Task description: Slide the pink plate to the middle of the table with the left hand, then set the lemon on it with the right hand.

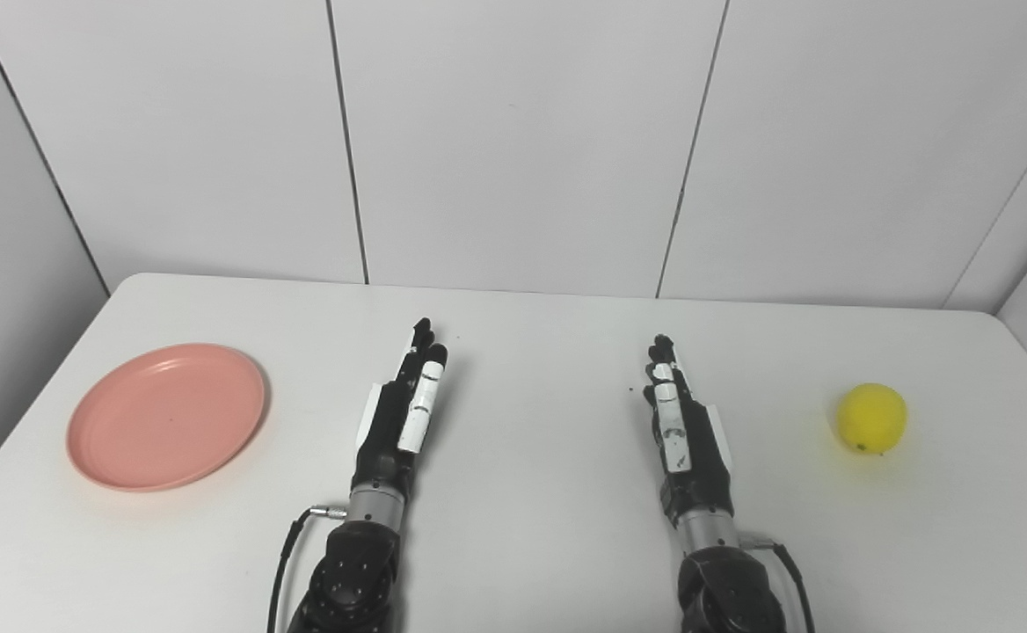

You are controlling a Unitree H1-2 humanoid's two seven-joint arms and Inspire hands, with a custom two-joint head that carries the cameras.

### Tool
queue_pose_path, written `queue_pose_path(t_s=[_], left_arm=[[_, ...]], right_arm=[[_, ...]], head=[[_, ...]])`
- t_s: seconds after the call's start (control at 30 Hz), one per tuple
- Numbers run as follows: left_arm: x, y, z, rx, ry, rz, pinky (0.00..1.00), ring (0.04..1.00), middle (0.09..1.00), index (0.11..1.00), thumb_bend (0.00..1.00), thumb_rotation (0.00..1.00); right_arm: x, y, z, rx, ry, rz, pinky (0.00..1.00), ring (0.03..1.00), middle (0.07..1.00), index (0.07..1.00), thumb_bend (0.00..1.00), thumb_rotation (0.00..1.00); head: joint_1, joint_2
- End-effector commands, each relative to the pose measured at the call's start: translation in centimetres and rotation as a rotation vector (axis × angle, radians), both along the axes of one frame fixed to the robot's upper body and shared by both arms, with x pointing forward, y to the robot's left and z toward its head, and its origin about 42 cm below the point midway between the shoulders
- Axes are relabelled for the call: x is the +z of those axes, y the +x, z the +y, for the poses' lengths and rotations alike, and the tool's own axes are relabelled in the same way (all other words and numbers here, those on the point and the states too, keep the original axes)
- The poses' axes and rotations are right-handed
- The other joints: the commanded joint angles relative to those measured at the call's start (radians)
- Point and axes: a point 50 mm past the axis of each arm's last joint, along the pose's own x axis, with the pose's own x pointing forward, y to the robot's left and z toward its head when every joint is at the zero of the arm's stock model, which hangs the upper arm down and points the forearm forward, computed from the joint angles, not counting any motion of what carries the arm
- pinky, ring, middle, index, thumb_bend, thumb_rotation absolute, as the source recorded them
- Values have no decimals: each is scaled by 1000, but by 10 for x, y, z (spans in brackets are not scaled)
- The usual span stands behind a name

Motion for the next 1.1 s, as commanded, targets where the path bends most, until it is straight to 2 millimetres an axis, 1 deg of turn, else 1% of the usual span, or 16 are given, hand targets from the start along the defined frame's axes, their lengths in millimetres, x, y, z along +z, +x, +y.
queue_pose_path(t_s=[0.0, 0.2, 0.73, 0.9, 1.07], left_arm=[[3, 2, -4, 9, 7, -11, 1000, 1000, 1000, 1000, 592, 1000], [2, 2, -3, 11, 10, -2, 1000, 1000, 1000, 1000, 608, 1000], [3, 3, -3, 12, 12, -2, 1000, 1000, 1000, 1000, 602, 1000], [3, 2, -3, 9, 12, -5, 1000, 1000, 1000, 999, 600, 1000], [3, 2, -3, 10, 16, -6, 1000, 1000, 1000, 1000, 599, 1000]], right_arm=[[15, 5, 0, -2, 7, -72, 1000, 990, 976, 972, 691, 1000], [15, 5, 0, -5, 4, -75, 999, 988, 974, 970, 691, 1000], [13, 4, 1, -4, 6, -70, 1000, 990, 977, 974, 694, 1000], [13, 3, 1, -6, 8, -70, 1000, 989, 979, 977, 680, 1000], [13, 3, 1, -5, 10, -68, 1000, 989, 977, 974, 691, 1000]], head=[[1, -1], [2, -1], [3, 1], [3, 1], [3, 1]])
